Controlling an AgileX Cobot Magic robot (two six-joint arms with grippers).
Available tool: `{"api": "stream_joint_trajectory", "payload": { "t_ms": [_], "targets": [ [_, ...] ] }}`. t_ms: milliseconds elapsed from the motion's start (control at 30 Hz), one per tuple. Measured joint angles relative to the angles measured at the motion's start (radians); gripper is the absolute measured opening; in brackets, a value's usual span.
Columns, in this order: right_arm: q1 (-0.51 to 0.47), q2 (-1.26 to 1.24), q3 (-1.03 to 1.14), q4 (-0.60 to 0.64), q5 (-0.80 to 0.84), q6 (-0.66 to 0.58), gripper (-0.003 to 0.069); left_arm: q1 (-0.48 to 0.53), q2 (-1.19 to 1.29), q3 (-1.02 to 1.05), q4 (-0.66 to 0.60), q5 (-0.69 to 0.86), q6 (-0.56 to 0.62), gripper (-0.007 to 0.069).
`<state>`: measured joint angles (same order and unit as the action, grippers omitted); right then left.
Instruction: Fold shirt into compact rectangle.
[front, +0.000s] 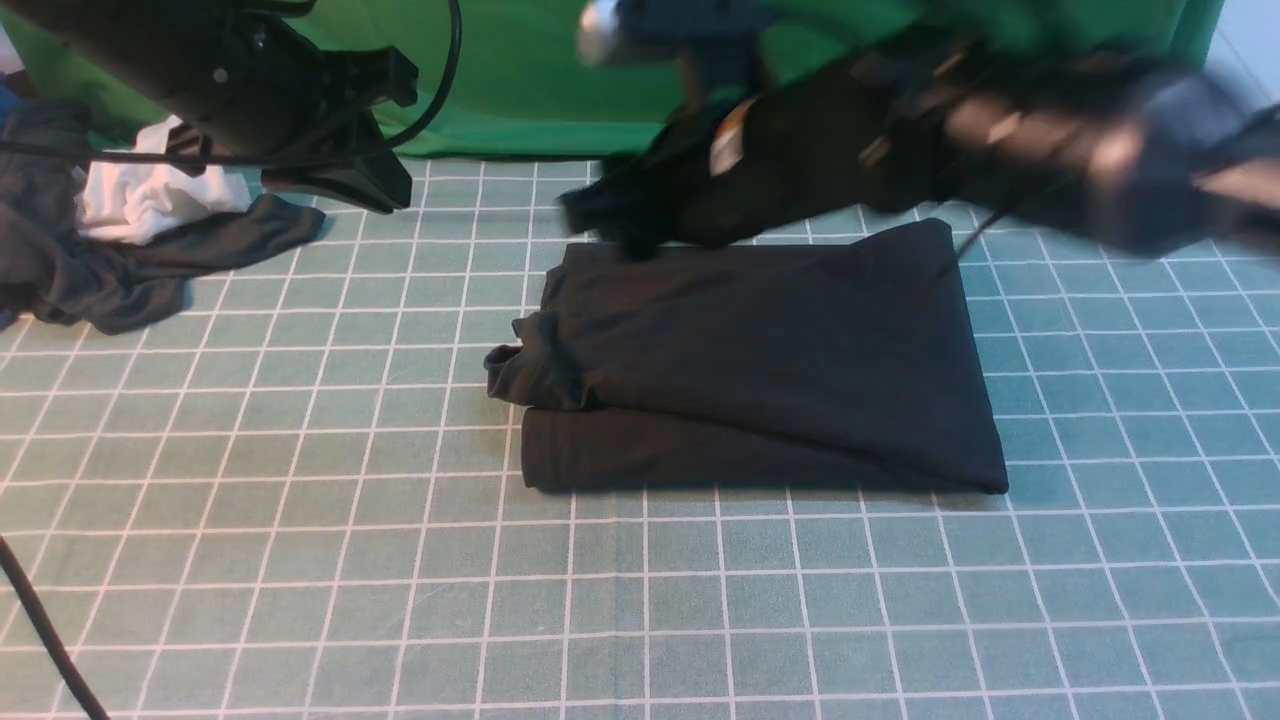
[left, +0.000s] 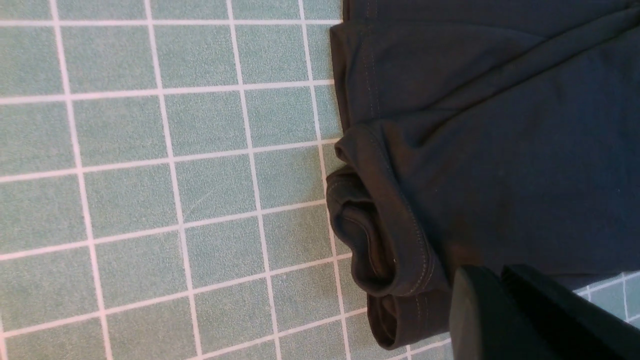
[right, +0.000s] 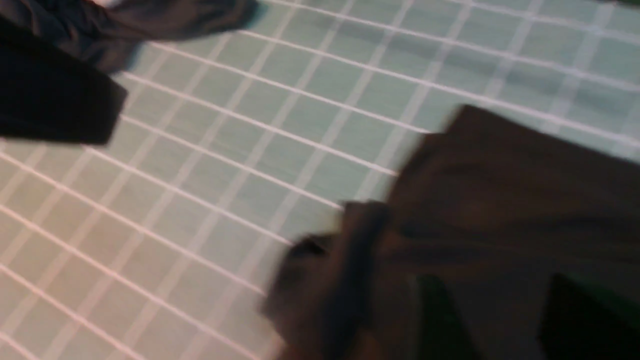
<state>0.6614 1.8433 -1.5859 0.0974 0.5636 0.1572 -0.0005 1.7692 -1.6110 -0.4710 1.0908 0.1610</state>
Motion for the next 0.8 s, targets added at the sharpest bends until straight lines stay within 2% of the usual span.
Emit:
{"api": "stream_joint_trajectory", "payload": {
  "t_ms": [67,167,333,433,567,700,800],
  "targets": [
    [-0.045,-0.095,0.000,-0.004,0.129,-0.070,0.0110,0.000,0.000,0.000,0.000,-0.009,-0.001,0.0014],
    [-0.119,-0.225,0.000,-0.011,0.306,-0.142,0.0036,0.000,0.000,0.000,0.000,-0.016,-0.001,0.0014],
    [-0.223,-0.402,0.001,-0.059,0.525,-0.173,0.0022,0.000,0.000,0.000,-0.014,-0.014,-0.001,0.0014],
    [-0.269,-0.559,0.035,-0.142,0.603,-0.176,0.0022,0.000,0.000,0.000,-0.019,-0.014,-0.001,0.0014],
    [-0.297,-0.754,0.135,-0.221,0.624,-0.179,0.0022,0.000,0.000,0.000,-0.019,-0.014,-0.001,0.0014],
    [-0.301,-0.950,0.264,-0.246,0.613,-0.183,0.0022,0.000,0.000,0.000,-0.018,-0.018,-0.002,0.0014],
    [-0.301,-1.151,0.423,-0.250,0.535,-0.184,0.0022,0.000,0.000,0.000,-0.018,-0.018,-0.002,0.0014]
  ]
}}
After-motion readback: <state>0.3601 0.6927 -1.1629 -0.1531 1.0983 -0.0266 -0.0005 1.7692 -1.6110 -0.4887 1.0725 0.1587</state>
